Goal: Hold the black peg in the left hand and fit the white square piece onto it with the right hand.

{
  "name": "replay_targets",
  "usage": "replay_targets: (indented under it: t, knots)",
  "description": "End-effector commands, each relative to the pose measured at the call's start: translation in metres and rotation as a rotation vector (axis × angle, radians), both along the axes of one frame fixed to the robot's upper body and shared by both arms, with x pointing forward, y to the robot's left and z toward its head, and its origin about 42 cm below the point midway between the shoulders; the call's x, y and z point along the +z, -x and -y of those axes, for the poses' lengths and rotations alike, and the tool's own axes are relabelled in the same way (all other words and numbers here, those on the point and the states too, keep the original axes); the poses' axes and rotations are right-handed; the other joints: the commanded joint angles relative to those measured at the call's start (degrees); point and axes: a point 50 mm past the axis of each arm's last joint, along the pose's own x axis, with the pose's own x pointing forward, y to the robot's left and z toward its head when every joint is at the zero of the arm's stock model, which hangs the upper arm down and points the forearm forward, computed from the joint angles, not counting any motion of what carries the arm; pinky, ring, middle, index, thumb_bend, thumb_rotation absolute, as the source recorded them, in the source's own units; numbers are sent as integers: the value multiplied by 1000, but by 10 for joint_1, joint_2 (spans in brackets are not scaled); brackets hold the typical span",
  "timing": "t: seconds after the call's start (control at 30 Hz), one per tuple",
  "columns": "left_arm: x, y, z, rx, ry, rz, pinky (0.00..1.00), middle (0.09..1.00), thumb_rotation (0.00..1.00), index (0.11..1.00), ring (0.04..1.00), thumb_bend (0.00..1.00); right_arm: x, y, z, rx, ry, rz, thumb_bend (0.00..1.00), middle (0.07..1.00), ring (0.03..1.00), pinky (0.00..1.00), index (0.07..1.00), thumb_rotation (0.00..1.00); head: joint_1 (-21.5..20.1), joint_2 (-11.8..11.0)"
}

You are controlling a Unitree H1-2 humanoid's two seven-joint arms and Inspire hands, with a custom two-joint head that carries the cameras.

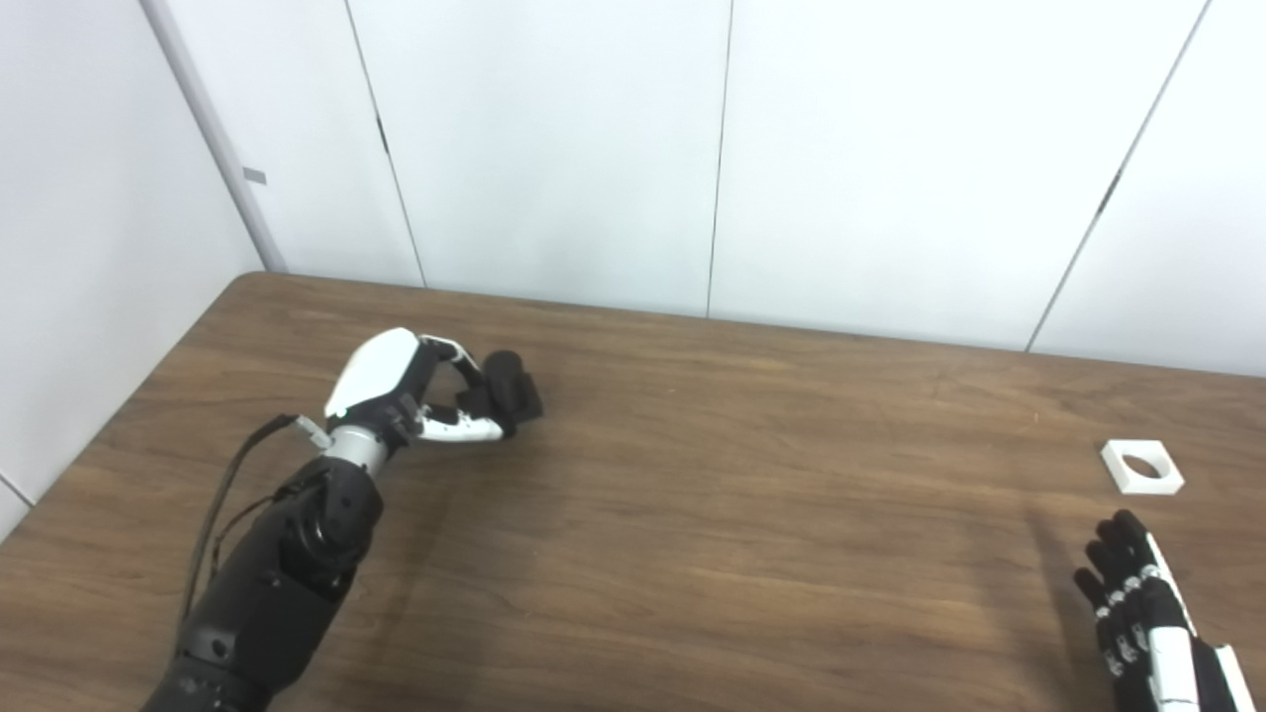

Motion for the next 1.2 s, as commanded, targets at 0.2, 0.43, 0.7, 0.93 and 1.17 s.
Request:
replay_targets:
  t: [0.2, 0.43, 0.7, 0.93, 1.17]
  knots:
    - [31, 20, 40, -149, 7, 66, 825, 787, 51, 486, 867, 519, -15, 15, -12, -28, -38, -42, 509, 952, 959, 945, 944, 873, -19, 9]
    - [28, 44, 60, -245, -23, 101, 991, 780, 48, 486, 859, 519, -17, 14, -16, -27, -33, -49, 532, 949, 952, 921, 938, 869, -39, 21]
    - [6, 73, 89, -315, -11, 106, 1000, 770, 48, 486, 848, 520, -11, 8, -27, -5, 0, -30, 516, 936, 940, 916, 936, 895, -64, 32]
    - [-10, 90, 113, -339, -29, 111, 998, 762, 50, 485, 836, 521, -11, 1, -32, 3, 19, -18, 554, 929, 941, 911, 936, 890, -84, 40]
    - [-25, 103, 136, -381, -40, 103, 1000, 768, 51, 485, 834, 521, -5, -1, -38, 3, 6, -19, 549, 926, 935, 902, 929, 885, -101, 56]
